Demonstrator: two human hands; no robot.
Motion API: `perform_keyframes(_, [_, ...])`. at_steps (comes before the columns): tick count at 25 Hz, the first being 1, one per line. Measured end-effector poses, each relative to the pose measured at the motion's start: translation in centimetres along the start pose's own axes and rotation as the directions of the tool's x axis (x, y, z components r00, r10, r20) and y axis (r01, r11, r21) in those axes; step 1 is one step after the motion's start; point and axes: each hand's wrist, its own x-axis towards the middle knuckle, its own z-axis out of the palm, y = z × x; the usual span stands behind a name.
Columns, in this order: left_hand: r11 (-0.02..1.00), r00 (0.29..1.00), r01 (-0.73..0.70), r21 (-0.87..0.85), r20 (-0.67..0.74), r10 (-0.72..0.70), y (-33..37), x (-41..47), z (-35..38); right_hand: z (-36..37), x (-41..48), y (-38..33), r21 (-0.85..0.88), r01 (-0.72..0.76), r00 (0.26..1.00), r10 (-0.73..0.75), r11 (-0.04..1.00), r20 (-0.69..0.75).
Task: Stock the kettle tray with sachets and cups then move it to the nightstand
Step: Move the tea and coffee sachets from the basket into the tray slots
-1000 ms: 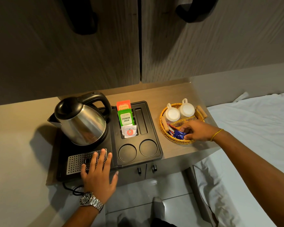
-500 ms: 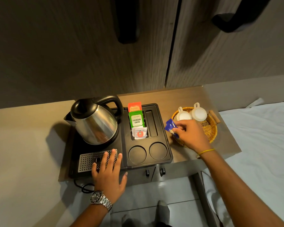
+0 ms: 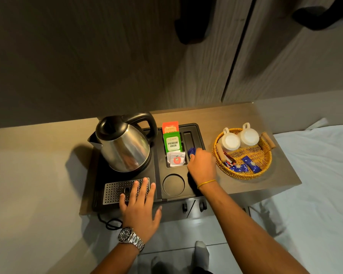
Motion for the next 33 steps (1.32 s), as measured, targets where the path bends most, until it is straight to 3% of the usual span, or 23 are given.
perform_keyframes(7, [1.000, 1.000, -0.003, -0.003, -0.003, 0.003, 0.0, 0.1, 0.1, 0.5, -0.9, -0.1, 0.137, -0.063, 0.995, 0.073, 0.989, -0.070])
perform_keyframes(16, [1.000, 1.000, -0.008, 0.004, -0.009, 0.008, 0.0, 0.2, 0.3, -0.1, -1.2, -0.1, 0.189, -0.068, 0.992, 0.087, 0.980, -0.091])
perform_keyframes(20, [1.000, 1.000, -0.004, -0.001, 0.005, 0.004, -0.1, 0.1, 0.3, -3.3, -2.0, 3.1, 0.288, 0.104, 0.951, -0.010, 0.952, -0.311])
perform_keyframes(22, [1.000, 1.000, -0.004, -0.007, 0.001, 0.004, 0.0, 0.1, 0.3, -5.3, -1.7, 6.5, 0.242, 0.064, 0.930, 0.030, 0.968, -0.367])
perform_keyframes(25, [1.000, 1.000, -0.004, -0.009, 0.000, 0.004, -0.1, 0.1, 0.2, -6.4, -0.2, 11.9, 0.123, -0.054, 0.967, 0.082, 0.991, -0.241])
perform_keyframes(27, [1.000, 1.000, -0.006, -0.013, -0.010, 0.006, -0.1, 0.1, 0.3, -6.3, 0.7, 13.5, 0.050, -0.003, 0.997, 0.006, 0.999, -0.071])
perform_keyframes(30, [1.000, 1.000, -0.016, -0.006, -0.009, 0.016, -0.2, 0.2, 0.5, -6.4, 1.4, 13.1, -0.022, 0.077, 0.987, -0.073, 0.997, 0.144])
perform_keyframes(33, [1.000, 1.000, -0.017, 0.001, -0.011, 0.017, -0.4, 0.1, 0.7, -6.3, 2.4, 12.7, -0.118, 0.132, 0.975, -0.107, 0.984, 0.197])
